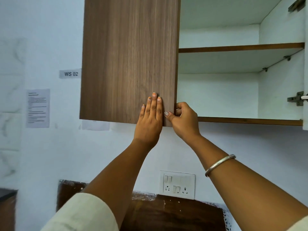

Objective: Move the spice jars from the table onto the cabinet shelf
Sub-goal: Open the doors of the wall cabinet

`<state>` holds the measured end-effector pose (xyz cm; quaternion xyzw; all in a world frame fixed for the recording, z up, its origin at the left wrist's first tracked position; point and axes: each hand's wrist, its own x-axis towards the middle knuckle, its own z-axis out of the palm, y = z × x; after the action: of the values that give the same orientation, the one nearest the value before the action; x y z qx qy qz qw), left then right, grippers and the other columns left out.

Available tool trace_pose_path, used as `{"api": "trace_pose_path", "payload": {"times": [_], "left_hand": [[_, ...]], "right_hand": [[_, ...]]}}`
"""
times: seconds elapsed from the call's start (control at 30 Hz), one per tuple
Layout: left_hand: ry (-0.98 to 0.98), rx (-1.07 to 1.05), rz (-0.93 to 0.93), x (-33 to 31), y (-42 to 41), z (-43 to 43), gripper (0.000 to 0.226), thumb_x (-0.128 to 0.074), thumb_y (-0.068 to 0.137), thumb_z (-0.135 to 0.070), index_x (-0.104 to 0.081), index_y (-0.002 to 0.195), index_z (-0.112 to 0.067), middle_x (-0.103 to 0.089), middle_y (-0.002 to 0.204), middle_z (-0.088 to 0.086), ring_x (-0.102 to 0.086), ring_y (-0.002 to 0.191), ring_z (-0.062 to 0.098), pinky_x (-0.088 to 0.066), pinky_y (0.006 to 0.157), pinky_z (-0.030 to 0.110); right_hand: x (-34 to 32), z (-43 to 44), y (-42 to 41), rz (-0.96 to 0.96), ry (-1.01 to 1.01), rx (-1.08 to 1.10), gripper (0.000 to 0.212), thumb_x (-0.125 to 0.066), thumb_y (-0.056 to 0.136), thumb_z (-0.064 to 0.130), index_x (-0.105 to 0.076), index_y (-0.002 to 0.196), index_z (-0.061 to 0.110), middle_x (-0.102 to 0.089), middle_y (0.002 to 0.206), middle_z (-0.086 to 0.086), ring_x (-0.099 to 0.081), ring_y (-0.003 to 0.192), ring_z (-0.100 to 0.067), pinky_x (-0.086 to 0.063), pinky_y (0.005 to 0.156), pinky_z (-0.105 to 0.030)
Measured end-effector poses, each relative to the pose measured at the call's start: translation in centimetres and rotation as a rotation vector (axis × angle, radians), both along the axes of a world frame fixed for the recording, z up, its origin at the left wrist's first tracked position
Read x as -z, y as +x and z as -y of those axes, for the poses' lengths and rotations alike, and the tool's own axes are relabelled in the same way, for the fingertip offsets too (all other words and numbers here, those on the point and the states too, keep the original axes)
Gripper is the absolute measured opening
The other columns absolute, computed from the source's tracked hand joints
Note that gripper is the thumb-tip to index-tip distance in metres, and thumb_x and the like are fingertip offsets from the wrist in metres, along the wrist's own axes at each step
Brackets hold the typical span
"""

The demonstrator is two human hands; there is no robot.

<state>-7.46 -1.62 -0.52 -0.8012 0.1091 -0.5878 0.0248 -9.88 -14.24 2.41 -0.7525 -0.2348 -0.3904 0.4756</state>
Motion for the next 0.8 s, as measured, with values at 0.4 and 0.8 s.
{"api": "trace_pose_path", "payload": {"times": [0.4, 0.8], "left_hand": [[-0.109, -0.029, -0.009, 0.0, -18.0, -3.8, 0.085, -0.057, 0.091, -0.027, 0.003, 0.148, -0.007, -0.021, 0.156, 0.012, -0.059, 0.115, 0.031, -0.054, 0.076, 0.031], [-0.415, -0.287, 0.042, 0.5, -27.3, -12.0, 0.068, -0.043, 0.097, -0.016, 0.0, 0.149, -0.007, 0.002, 0.159, 0.007, 0.0, 0.147, 0.021, -0.034, 0.111, 0.034]], "right_hand": [[0.7, -7.2, -13.3, 0.115, 0.05, -0.248, 0.014, -0.056, 0.092, 0.025, -0.055, 0.1, 0.014, -0.062, 0.089, 0.001, -0.06, 0.082, -0.019, -0.05, 0.068, -0.028], [1.1, -17.4, -22.8, 0.087, -0.168, -0.629, 0.035, -0.034, 0.101, 0.022, -0.059, 0.123, 0.013, -0.066, 0.117, -0.008, -0.061, 0.105, -0.025, -0.051, 0.092, -0.036]]}}
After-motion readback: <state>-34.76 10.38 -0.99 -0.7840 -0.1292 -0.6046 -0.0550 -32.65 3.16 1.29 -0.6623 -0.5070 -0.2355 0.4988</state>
